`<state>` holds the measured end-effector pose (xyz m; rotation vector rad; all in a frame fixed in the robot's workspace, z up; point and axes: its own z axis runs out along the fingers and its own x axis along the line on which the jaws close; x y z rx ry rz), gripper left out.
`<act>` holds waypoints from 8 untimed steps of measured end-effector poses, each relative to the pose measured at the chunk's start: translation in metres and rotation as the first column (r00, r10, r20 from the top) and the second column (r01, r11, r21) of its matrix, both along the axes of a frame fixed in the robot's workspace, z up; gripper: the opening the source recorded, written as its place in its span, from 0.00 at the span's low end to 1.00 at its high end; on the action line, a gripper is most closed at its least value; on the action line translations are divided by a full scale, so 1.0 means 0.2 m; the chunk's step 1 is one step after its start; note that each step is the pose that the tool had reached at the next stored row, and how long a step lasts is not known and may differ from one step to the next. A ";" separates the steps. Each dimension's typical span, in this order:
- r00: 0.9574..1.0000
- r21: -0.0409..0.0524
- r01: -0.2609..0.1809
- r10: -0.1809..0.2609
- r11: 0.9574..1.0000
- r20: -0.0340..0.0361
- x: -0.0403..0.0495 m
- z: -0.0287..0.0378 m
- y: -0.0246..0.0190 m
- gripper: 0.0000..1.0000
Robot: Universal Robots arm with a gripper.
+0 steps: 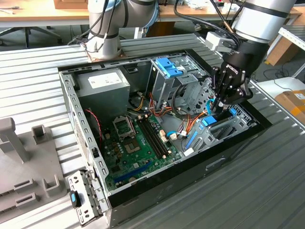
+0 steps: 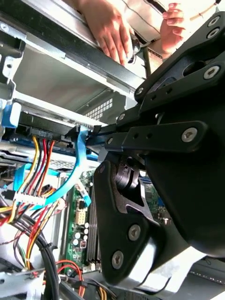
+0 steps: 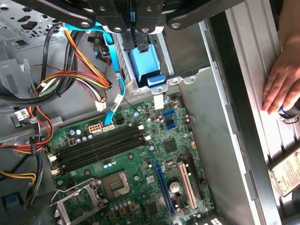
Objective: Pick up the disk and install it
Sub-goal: 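Insert the first disk wire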
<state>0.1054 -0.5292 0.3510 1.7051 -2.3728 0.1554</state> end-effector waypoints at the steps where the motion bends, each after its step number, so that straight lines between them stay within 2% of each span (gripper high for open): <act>1: 1.000 -0.016 0.001 -0.001 1.000 0.000 0.002 -0.005 0.000 0.15; 4: 1.000 -0.017 0.001 -0.001 1.000 0.000 0.003 -0.016 0.000 0.15; 8: 1.000 -0.017 0.001 -0.001 1.000 0.000 0.003 -0.008 0.000 0.15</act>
